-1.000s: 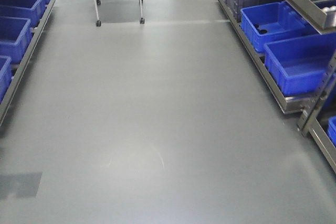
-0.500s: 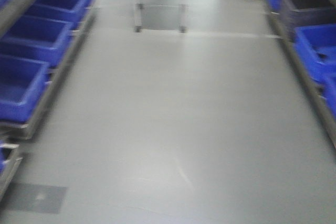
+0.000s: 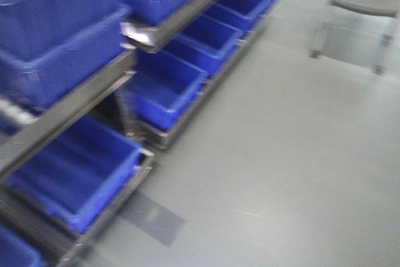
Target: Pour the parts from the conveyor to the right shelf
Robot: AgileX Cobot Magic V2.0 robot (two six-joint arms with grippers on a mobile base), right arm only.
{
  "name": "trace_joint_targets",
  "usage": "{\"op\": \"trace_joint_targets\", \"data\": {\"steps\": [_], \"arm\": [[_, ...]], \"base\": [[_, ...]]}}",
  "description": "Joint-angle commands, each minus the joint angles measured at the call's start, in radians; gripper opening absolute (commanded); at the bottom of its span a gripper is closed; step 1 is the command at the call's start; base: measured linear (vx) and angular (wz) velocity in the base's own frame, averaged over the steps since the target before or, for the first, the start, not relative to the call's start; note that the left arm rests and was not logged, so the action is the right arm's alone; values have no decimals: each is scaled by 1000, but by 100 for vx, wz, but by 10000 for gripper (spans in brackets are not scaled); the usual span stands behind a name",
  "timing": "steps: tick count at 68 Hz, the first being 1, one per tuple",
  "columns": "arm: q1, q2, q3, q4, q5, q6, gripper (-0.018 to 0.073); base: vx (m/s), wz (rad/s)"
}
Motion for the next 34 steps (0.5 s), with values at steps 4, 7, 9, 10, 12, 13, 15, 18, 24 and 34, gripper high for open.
{"op": "trace_joint_targets", "data": {"steps": [4, 7, 9, 10, 12, 13, 15, 18, 24, 34], "arm": [[-1, 10, -26, -1, -82, -5, -6], [-1, 10, -26, -1, -82, -5, -6], [-1, 10, -26, -1, -82, -5, -6], [-1, 10, -26, -1, -82, -5, -6], [-1, 10, -26, -1, -82, -5, -6], [-1, 10, -26, -1, -82, -5, -6], [-1, 10, -26, -1, -82, -5, -6], [-1, 10, -26, -1, -82, -5, -6], [-1, 10, -26, -1, -82, -5, -6], [-1, 10, -26, -1, -82, -5, -6]], "base": [[23, 86], [22, 85], [22, 84], [22, 84], [21, 85], [21, 85], [20, 85], [20, 85], [18, 86], [14, 89]]}}
